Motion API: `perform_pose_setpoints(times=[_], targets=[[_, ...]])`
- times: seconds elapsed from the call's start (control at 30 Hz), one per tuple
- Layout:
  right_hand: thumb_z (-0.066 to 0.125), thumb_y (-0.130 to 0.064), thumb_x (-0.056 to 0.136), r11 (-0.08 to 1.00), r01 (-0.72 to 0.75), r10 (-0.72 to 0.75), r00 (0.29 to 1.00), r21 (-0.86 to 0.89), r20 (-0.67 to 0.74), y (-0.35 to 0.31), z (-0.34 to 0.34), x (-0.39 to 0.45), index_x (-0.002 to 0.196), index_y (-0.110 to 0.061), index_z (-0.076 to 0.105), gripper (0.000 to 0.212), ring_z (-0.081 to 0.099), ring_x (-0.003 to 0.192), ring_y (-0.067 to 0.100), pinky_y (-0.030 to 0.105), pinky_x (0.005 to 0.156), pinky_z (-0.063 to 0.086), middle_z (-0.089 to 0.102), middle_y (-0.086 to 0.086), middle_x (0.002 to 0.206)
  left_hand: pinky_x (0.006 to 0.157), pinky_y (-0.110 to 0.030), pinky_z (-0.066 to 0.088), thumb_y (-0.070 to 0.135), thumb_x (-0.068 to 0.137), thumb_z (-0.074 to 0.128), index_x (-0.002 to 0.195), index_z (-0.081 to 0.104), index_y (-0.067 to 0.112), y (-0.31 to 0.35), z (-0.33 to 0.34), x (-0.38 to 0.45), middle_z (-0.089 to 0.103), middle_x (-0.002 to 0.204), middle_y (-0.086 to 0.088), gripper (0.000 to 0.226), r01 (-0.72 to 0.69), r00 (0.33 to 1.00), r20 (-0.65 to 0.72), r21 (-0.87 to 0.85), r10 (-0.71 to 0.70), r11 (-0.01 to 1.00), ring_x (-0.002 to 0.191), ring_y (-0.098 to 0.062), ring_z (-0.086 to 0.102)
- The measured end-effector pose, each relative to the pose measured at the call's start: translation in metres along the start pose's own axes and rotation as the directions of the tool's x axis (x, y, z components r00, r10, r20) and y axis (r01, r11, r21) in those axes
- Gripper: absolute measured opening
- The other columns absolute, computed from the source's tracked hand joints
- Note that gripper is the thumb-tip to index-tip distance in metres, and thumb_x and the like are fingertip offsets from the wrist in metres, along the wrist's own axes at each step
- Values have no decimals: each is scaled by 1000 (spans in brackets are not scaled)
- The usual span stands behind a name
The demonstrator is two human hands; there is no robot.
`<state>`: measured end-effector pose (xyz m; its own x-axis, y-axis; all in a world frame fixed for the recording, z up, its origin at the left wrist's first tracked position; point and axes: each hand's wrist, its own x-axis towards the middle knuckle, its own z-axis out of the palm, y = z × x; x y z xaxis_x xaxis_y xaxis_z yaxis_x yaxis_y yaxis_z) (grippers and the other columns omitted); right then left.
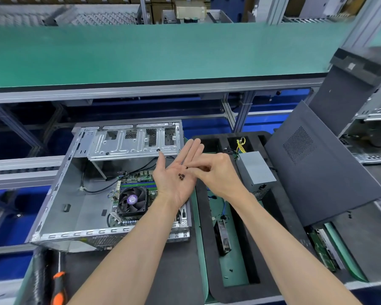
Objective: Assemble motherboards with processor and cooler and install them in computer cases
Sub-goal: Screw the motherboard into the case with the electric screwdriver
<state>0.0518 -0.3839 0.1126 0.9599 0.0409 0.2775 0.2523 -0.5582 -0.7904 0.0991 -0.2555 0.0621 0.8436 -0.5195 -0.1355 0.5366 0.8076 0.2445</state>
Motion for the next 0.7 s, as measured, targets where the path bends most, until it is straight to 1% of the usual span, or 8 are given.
perform_pose_setpoints(times=[0.13, 0.23, 0.3, 0.37, 0.47, 0.57, 0.63, 0.7], targets=[[78, -6, 85, 1000, -5, 5, 1000, 15, -20, 2, 1, 1, 97, -12, 82, 14, 71, 84, 13, 35, 80, 56, 78, -2, 91, 116, -41, 38, 63, 99, 35, 142, 47, -10, 1, 0, 0, 47, 148, -25, 85, 0, 1000, -9, -6, 0, 1000, 137, -38, 48], [77, -7, 86, 1000, -3, 3, 1000, 18, 1, 3, 3, 2, 97, -13, 82, 14, 70, 84, 8, 26, 80, 55, 78, -3, 91, 121, -38, 29, 63, 99, 34, 143, 46, -9, 1, 0, 0, 47, 148, -24, 85, 1, 1000, -14, 11, -1, 1000, 137, -37, 48], [76, -7, 87, 1000, 9, -8, 1000, -18, 31, 3, 6, 4, 99, -12, 82, 15, 66, 84, 1, 16, 82, 50, 78, -1, 94, 120, -40, 33, 63, 100, 32, 145, 43, -8, 1, 1, -1, 47, 149, -23, 85, -5, 1000, -11, 17, 6, 1000, 138, -36, 48], [74, -5, 88, 999, 18, -15, 998, -51, 55, 2, 6, 5, 102, -10, 81, 17, 63, 83, -1, 11, 81, 46, 77, 2, 96, 116, -41, 39, 63, 100, 31, 145, 42, -7, 1, 3, -1, 47, 149, -23, 84, -11, 1000, -10, 19, 12, 1000, 138, -36, 48], [71, -3, 90, 999, 16, -15, 1000, -42, 24, 3, 2, 4, 101, -9, 81, 16, 65, 82, 4, 18, 80, 51, 76, -2, 92, 106, -40, 49, 63, 100, 32, 145, 43, -8, 1, 5, -2, 47, 149, -24, 84, -11, 1000, -9, -4, 11, 1000, 138, -37, 47], [70, -4, 90, 998, -61, 63, 993, 29, -98, 9, -5, -2, 97, -11, 80, 13, 65, 71, 7, 26, 72, 55, 72, -11, 80, 114, -42, 41, 62, 100, 33, 142, 47, -9, 1, 3, -2, 46, 149, -25, 84, -6, 1000, -10, -11, 5, 1000, 138, -38, 46], [68, -4, 90, 987, -151, 159, 970, 61, -186, 20, -7, -9, 92, -12, 79, 14, 66, 71, 12, 25, 70, 55, 73, -8, 79, 119, -45, 32, 63, 100, 33, 140, 49, -10, 1, 1, -2, 47, 149, -25, 84, 1, 1000, -13, -18, -1, 1000, 139, -38, 46], [66, -2, 89, 969, -246, 243, 951, 6, -190, 37, -3, -23, 87, -13, 78, 16, 66, 73, 11, 22, 71, 53, 73, -6, 79, 121, -46, 29, 63, 100, 31, 139, 50, -10, 1, 0, -2, 48, 148, -24, 85, 3, 1000, -18, -18, -4, 1000, 138, -38, 47]])
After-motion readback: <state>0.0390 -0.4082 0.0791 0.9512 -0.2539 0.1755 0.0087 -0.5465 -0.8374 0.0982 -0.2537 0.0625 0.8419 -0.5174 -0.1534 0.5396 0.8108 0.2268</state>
